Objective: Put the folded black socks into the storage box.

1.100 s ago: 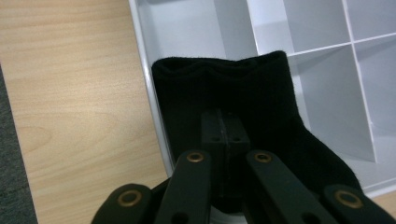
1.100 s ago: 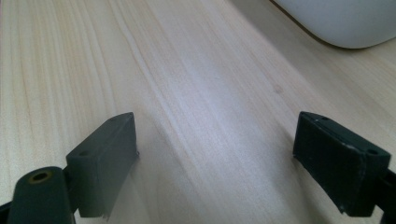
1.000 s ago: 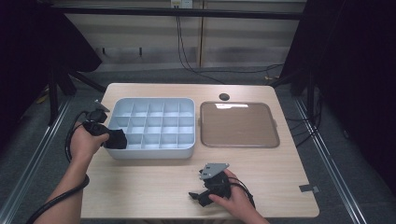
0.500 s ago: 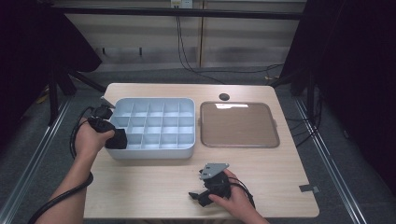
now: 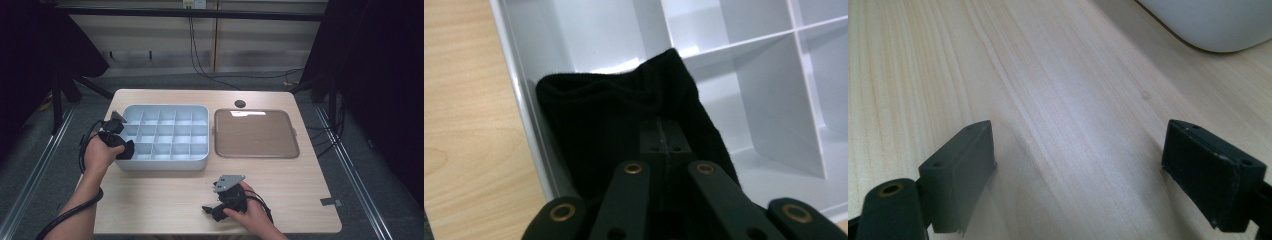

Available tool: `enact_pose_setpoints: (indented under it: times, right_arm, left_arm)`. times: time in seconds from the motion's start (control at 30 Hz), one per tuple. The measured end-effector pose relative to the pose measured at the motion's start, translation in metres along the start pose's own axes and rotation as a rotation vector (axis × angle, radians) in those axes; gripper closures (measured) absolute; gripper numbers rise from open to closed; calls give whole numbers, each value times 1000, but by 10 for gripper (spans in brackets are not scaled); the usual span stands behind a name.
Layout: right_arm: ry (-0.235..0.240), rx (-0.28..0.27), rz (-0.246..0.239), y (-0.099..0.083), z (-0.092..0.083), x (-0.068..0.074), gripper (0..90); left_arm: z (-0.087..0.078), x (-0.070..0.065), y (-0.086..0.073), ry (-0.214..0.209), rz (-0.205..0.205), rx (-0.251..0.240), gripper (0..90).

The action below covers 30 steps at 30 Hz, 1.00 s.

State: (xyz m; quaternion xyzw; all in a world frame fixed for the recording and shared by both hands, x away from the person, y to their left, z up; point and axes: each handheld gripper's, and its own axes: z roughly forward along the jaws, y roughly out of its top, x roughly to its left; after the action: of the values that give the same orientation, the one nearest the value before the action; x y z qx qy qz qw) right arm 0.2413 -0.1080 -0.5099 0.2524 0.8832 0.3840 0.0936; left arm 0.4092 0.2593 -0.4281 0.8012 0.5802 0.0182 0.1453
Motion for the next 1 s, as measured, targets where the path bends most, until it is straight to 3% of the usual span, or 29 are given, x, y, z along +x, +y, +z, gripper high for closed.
enact_pose_setpoints:
  times: [0.8, 1.0]
  right_arm:
    - [0, 1, 6, 0, 0, 1, 131]
    - [1, 2, 6, 0, 0, 1, 131]
  left_arm:
    - [17, 0, -3, 24, 34, 39, 900]
    - [19, 1, -3, 16, 20, 35, 900]
